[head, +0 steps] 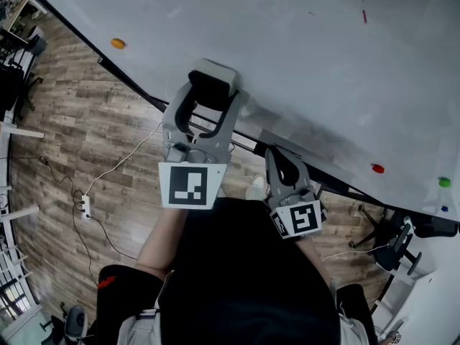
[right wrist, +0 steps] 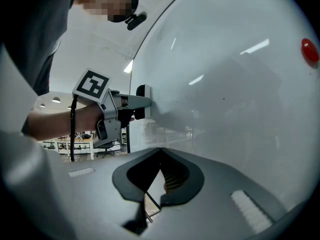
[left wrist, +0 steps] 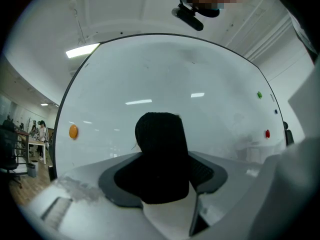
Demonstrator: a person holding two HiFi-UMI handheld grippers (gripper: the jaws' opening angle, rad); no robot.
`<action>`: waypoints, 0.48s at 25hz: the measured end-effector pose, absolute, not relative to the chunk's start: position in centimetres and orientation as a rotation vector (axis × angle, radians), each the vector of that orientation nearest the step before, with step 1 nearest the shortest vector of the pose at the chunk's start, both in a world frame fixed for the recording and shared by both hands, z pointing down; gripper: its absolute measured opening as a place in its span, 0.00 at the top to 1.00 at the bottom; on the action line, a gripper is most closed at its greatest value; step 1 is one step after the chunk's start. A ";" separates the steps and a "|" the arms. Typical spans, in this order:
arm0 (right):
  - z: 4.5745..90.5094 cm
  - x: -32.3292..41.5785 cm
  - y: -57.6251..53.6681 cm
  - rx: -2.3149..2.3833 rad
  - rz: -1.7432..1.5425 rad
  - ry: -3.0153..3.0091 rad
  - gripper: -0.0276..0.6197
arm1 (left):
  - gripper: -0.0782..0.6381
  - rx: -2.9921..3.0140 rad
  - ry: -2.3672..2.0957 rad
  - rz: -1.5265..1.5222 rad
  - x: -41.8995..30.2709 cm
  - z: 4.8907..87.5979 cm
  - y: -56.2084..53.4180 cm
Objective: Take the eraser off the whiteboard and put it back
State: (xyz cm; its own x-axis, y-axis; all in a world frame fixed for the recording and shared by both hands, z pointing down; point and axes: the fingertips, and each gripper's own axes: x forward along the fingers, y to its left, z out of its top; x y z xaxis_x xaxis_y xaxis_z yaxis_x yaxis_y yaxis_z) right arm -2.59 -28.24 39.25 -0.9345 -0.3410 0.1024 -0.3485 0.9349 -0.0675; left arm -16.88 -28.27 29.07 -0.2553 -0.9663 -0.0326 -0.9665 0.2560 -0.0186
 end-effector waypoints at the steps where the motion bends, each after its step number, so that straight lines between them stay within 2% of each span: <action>1: 39.3 -2.6 -28.2 0.540 0.130 -3.001 0.95 | 0.52 -1.900 2.458 0.011 -16.9 29.1 -28.3; 12: 39.6 -2.6 -26.9 0.609 0.146 -2.993 0.95 | 0.55 -1.952 2.443 0.020 -17.1 29.6 -27.5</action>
